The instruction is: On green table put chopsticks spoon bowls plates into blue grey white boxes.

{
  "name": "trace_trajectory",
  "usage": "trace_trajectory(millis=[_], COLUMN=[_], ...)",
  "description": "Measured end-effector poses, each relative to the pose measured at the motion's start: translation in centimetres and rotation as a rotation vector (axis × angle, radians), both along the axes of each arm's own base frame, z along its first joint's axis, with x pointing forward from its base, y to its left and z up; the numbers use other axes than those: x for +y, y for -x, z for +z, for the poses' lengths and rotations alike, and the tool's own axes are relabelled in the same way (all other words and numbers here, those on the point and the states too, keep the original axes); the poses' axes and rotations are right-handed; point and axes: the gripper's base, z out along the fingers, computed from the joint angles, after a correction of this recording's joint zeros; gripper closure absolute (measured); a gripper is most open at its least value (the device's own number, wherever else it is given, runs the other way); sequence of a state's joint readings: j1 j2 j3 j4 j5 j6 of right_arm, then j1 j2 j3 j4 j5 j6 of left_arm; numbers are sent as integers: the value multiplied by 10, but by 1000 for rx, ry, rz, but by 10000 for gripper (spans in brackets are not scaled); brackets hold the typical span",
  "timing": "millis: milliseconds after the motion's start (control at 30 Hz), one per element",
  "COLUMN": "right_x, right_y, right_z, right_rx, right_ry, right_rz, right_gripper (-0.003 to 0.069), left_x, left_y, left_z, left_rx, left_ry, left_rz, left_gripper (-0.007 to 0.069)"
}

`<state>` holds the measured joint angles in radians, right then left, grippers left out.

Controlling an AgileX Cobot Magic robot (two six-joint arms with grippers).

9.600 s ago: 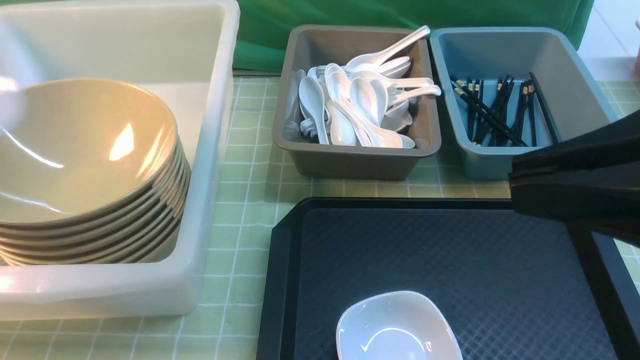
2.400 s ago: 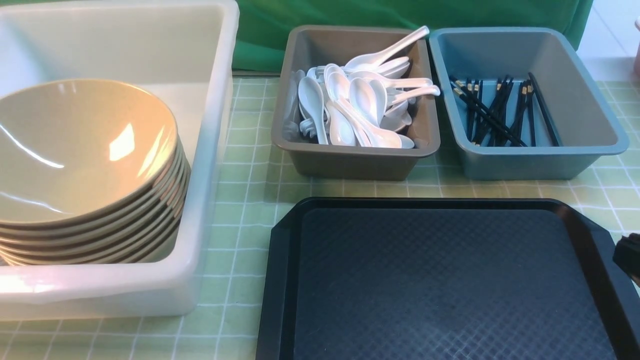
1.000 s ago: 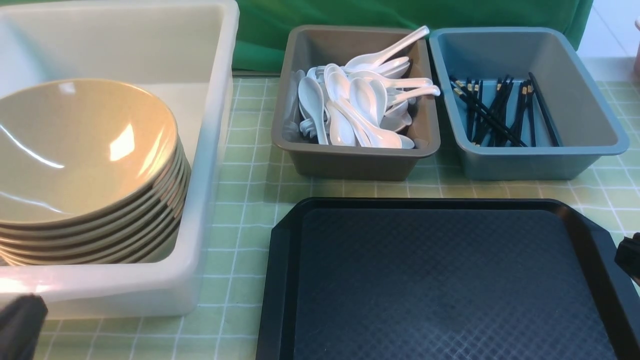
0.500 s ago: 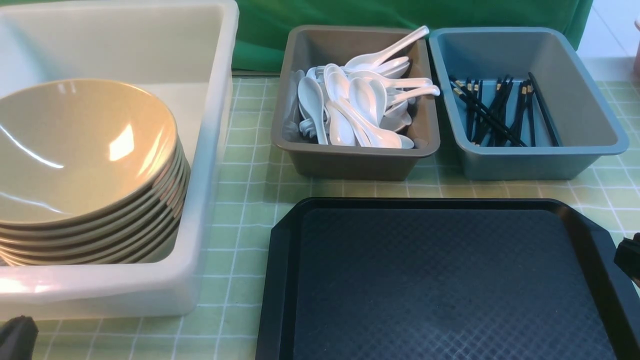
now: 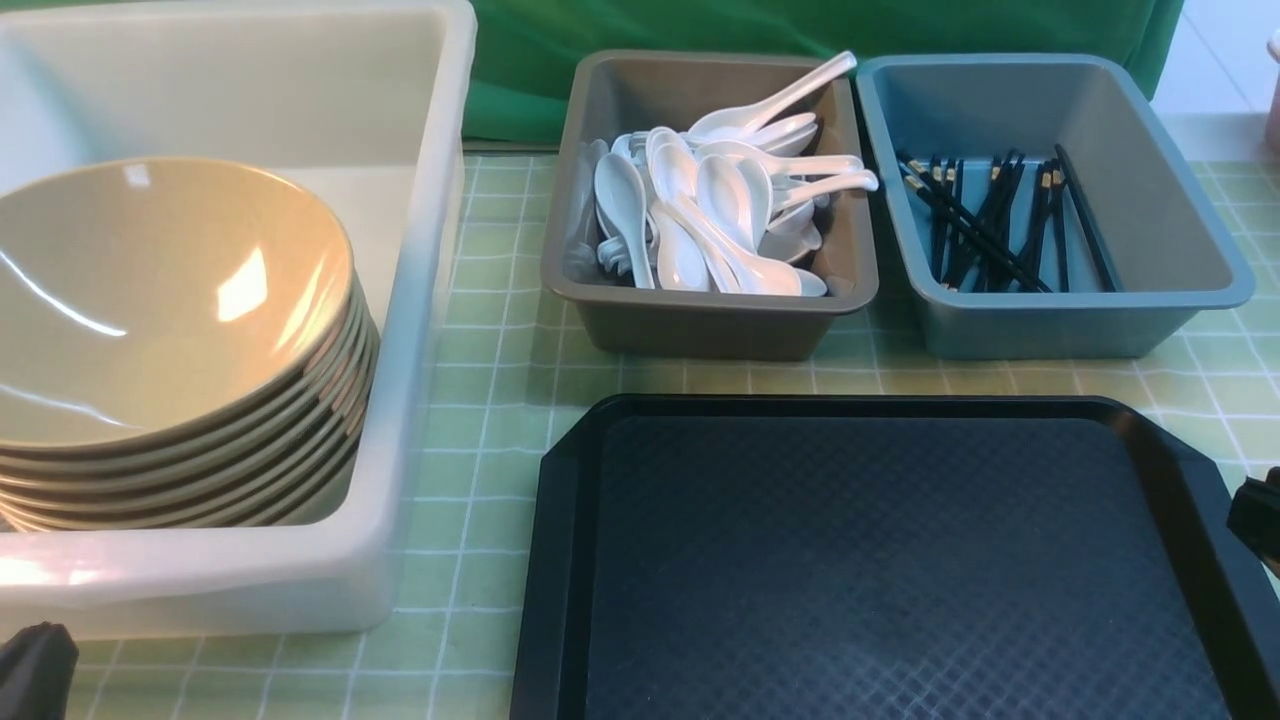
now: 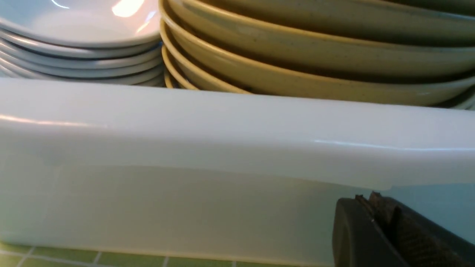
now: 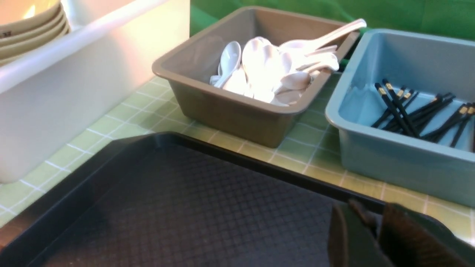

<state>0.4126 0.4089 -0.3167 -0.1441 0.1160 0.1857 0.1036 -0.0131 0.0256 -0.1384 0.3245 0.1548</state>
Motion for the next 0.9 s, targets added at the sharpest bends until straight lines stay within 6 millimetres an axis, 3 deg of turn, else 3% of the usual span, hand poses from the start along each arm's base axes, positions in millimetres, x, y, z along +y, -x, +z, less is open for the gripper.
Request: trace_trajectory(millis=[400,900], right_x=[-31,-32], right_y=[-1,0], right_z=[3,3], right_rx=[-34,-34], right_ry=[-7,-6], right_rz=[-326,-340], right_gripper=[520,510], left_x=[-11,-11], left_y=[1,1], left_z=[0,0], left_rx=[0,0], left_ry=[2,2], left_rz=[-206,-213], left_gripper=[627,627])
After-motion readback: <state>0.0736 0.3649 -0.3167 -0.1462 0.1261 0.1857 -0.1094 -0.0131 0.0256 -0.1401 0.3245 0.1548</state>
